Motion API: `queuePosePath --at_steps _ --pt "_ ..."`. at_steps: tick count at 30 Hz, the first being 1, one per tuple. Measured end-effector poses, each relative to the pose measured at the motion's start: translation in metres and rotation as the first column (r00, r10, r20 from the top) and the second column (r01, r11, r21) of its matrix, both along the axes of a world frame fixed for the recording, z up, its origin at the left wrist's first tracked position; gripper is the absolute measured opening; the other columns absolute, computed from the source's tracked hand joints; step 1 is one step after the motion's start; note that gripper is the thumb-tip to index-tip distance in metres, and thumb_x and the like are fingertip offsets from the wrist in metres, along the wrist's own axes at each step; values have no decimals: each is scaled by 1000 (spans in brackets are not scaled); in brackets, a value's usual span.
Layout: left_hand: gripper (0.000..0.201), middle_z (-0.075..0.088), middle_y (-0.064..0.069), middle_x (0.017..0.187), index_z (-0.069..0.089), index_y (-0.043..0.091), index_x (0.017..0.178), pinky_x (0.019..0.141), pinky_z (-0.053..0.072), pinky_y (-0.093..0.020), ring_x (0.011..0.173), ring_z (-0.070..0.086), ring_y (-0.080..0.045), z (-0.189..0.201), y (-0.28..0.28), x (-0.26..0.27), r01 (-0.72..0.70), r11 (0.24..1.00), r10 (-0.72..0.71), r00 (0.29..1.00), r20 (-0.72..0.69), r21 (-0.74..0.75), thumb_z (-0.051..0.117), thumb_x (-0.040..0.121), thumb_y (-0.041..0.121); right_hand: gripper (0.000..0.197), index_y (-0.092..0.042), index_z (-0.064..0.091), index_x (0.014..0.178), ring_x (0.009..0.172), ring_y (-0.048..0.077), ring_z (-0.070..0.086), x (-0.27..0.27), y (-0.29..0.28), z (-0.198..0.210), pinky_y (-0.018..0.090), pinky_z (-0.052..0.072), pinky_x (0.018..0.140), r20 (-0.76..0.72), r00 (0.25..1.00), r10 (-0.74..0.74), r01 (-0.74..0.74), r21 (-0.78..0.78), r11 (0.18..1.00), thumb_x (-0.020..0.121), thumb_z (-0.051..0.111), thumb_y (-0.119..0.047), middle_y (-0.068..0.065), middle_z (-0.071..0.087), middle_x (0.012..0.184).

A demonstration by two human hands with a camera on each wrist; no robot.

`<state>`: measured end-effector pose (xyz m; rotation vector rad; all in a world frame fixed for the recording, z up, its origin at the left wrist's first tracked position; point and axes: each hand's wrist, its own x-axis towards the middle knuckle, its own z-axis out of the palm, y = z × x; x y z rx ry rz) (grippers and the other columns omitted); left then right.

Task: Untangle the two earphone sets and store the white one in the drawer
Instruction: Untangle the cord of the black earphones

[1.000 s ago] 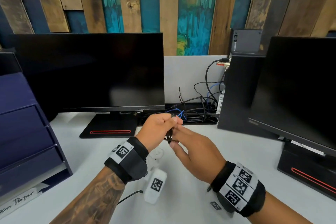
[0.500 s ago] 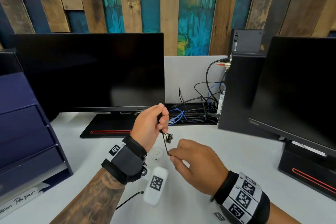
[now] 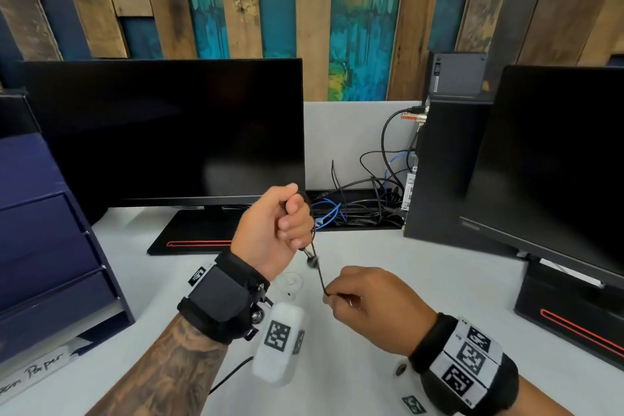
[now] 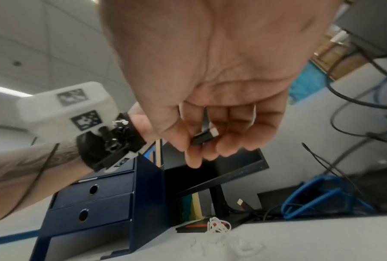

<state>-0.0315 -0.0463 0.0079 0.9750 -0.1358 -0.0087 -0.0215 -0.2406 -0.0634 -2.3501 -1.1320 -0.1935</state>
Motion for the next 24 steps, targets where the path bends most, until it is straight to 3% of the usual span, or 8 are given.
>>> queuePosePath --at_steps 3,5,7,9,12,18,22,24 --pt "37 23 7 46 42 19 54 42 19 -24 46 10 -12 4 -6 -7 85 995 -85 996 -3 50 45 91 26 17 -30 77 95 90 4 52 16 -4 -13 24 46 79 -22 997 -72 72 -10 997 93 60 -32 -17 53 90" --pt "37 22 7 46 41 19 53 41 18 -23 46 10 -12 5 -9 -9 130 989 -129 992 -15 75 46 89 27 15 -29 78 96 85 3 52 26 -4 -14 24 45 76 -20 984 -178 179 42 983 95 63 -28 -15 55 86" --pt "38 21 7 45 40 18 53 42 17 -24 45 10 -12 5 -12 -10 168 982 -166 986 -26 84 45 90 27 13 -23 77 92 72 2 55 30 -3 -6 22 45 71 -204 953 -224 272 249 930 96 65 -22 -10 64 78" --pt "39 21 6 45 40 18 53 42 18 -23 45 10 -12 3 -14 -10 200 975 -196 979 -49 92 45 90 27 13 -17 77 92 67 4 60 28 -1 7 24 49 71 -441 893 -92 324 486 812 97 65 -16 0 71 75" --pt "37 22 5 46 40 18 53 44 18 -25 44 12 -11 -3 -20 -10 212 967 -201 976 -86 140 47 88 28 18 -12 76 106 75 13 67 15 4 25 29 55 73 -547 823 152 313 662 681 98 61 -6 5 76 86" --pt "36 26 5 44 45 17 54 48 18 -29 37 17 -9 -5 -19 -9 181 963 -172 983 -61 199 48 87 30 36 -18 71 120 105 22 68 4 10 32 29 56 88 -441 834 331 116 727 677 92 66 4 6 75 113" --pt "38 30 3 44 48 15 56 45 31 -26 34 24 -9 -4 -14 -12 253 945 -243 967 -69 207 43 92 29 33 -4 71 115 90 19 66 9 8 32 29 56 84 -475 809 345 163 746 646 84 74 5 14 74 101" --pt "38 36 1 46 50 12 60 48 40 -27 35 31 -11 -3 -11 -13 284 929 -274 959 -77 235 42 94 28 28 2 70 113 86 26 66 10 6 33 38 58 85 -469 804 366 141 747 649 85 73 5 23 72 99"
